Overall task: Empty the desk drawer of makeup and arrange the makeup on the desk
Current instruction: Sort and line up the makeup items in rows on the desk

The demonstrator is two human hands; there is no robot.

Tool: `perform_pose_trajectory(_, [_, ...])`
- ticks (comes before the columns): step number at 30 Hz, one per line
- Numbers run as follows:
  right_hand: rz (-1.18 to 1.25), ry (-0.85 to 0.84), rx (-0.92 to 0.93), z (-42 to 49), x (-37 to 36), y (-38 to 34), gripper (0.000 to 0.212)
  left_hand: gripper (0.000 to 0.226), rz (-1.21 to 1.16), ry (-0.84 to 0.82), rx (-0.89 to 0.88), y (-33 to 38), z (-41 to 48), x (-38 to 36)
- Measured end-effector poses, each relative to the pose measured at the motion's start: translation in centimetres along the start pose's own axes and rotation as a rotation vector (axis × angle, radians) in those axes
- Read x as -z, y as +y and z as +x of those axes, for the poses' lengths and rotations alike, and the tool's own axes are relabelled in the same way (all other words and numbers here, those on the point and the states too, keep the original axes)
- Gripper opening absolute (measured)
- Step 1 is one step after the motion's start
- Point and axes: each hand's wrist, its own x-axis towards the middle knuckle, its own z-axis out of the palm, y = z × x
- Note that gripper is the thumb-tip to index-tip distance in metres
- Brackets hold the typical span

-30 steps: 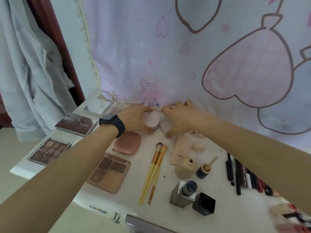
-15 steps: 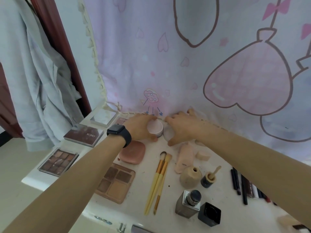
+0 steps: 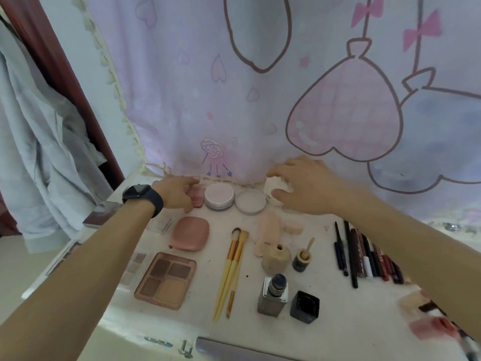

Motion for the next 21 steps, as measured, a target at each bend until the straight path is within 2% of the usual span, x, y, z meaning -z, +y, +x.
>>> perform_pose_trajectory(6, [0.037,-0.047,-0.057,-2.9,-0.7,0.6,0.043,0.066,0.058,0.075,-0.003,0.0,0.1,0.5])
perform_pose_trajectory(11, [0.190,0.007,-0.098,-4.4,-0.3,1.0,0.044,0.075,-0.005,0.219,-0.050,-0.3,-1.1,0.7])
perform_pose_trajectory(14, [0.291,0.067,-0.099,-5.8,0.2,0.8,0.041,0.069,-0.148,0.310,-0.058,0.1,-2.8,2.0])
perform_pose_trajectory(16, [0.390,0.118,-0.104,-7.3,0.6,0.3,0.038,0.067,-0.327,0.357,-0.093,1.2,-5.0,2.9])
perform_pose_trajectory(19, [0.632,0.219,-0.123,-10.2,1.1,-1.0,0.033,0.064,-0.591,0.393,-0.258,4.8,-10.1,3.6])
perform_pose_trajectory(21, [0.775,0.295,-0.132,-12.3,1.2,-2.1,0.028,0.057,-0.670,0.394,-0.374,7.7,-13.5,3.2])
